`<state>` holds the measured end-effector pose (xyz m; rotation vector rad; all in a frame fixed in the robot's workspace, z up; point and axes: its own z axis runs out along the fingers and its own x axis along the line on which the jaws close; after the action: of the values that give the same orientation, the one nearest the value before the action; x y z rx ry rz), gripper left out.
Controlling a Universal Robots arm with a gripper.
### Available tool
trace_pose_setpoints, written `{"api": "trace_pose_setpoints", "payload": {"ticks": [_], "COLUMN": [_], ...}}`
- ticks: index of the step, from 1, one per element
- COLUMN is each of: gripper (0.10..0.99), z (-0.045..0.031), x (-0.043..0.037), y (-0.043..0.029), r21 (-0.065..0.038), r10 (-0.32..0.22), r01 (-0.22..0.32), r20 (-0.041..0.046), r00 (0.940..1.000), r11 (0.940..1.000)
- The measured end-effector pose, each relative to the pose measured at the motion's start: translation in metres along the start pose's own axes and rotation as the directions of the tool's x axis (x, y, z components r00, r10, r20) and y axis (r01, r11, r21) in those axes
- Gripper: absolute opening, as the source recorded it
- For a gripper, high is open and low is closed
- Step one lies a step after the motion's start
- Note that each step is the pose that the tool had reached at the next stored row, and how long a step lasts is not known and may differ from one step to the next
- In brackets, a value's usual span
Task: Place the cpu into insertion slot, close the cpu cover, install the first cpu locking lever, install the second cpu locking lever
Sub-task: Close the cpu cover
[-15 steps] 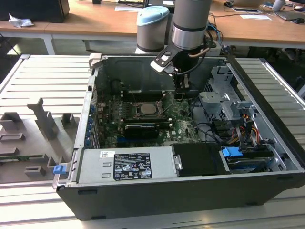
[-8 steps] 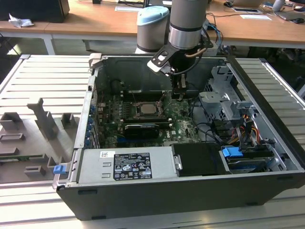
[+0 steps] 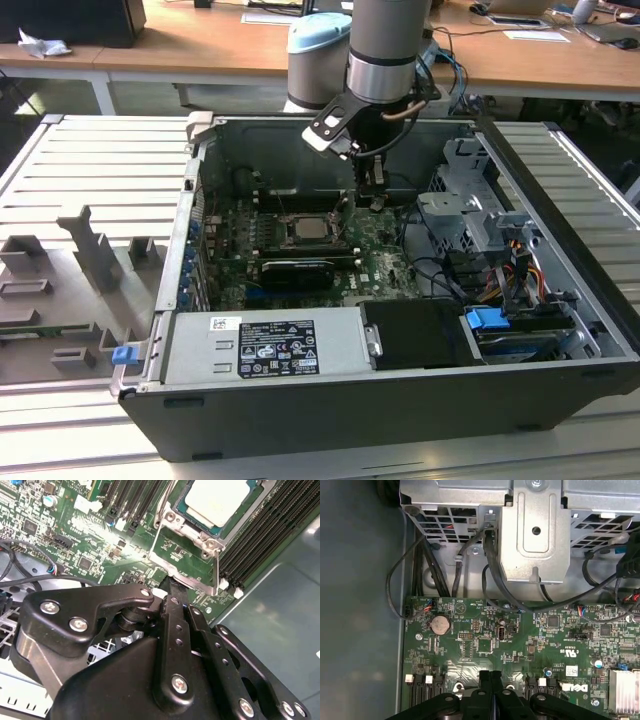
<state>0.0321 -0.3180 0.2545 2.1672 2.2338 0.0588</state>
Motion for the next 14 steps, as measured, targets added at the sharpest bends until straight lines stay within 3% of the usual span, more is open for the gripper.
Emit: {"api": "trace_pose_setpoints", "payload": {"ticks": [14], "gripper": [0.106], "z": [-0.0002], "x": [0.0005], "y": [-0.0151], "r21": [0.000], "r10": [0.000], "r01": [0.000], "r20": [-0.0001], "r00": [1.0000], "r11": [1.0000]}}
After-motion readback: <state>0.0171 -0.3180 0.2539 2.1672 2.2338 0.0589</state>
